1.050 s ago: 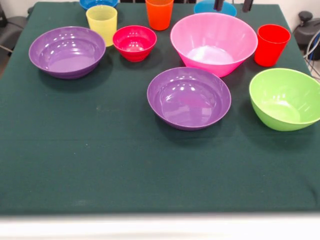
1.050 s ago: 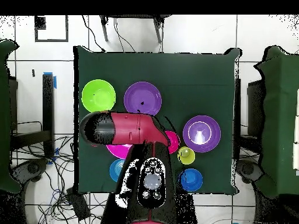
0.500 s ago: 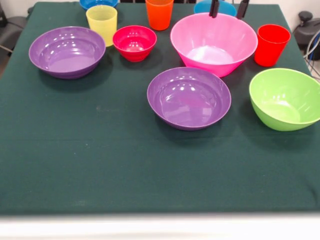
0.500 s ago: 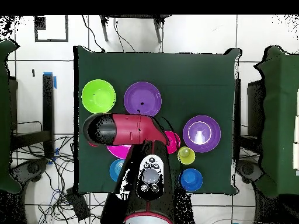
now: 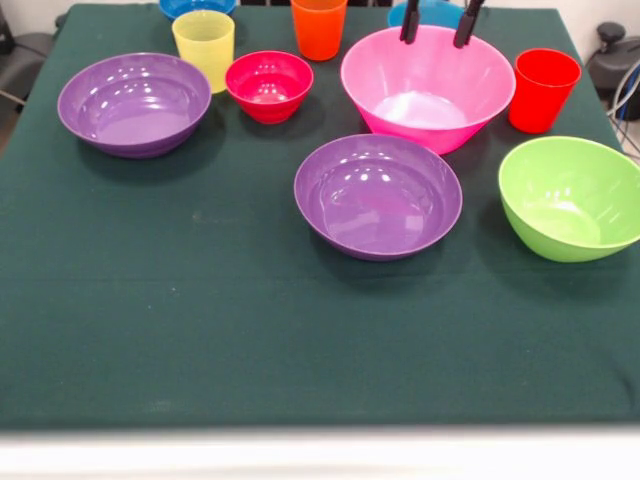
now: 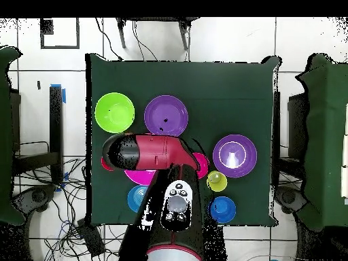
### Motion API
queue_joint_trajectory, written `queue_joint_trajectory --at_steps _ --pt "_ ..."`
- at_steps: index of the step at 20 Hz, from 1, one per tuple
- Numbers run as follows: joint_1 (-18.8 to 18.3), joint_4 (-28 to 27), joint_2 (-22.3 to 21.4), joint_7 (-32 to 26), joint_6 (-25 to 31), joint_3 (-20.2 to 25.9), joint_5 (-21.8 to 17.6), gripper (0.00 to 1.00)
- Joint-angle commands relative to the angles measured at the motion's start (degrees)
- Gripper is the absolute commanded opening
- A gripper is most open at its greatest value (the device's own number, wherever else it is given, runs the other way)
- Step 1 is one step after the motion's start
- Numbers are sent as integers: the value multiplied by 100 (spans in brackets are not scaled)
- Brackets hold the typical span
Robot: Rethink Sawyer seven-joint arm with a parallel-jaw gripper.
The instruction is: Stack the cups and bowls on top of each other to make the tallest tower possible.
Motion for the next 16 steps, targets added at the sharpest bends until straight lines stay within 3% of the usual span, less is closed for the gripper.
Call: queue_joint_trajectory --at_steps 1,5,9,16 --pt "111 -159 295 406 -264 153 -519 100" --pt "137 -548 353 129 -110 40 -780 100" --pt "-186 -967 373 -211 300 203 -800 100" --pt "-566 -904 343 -501 178 485 -1004 100"
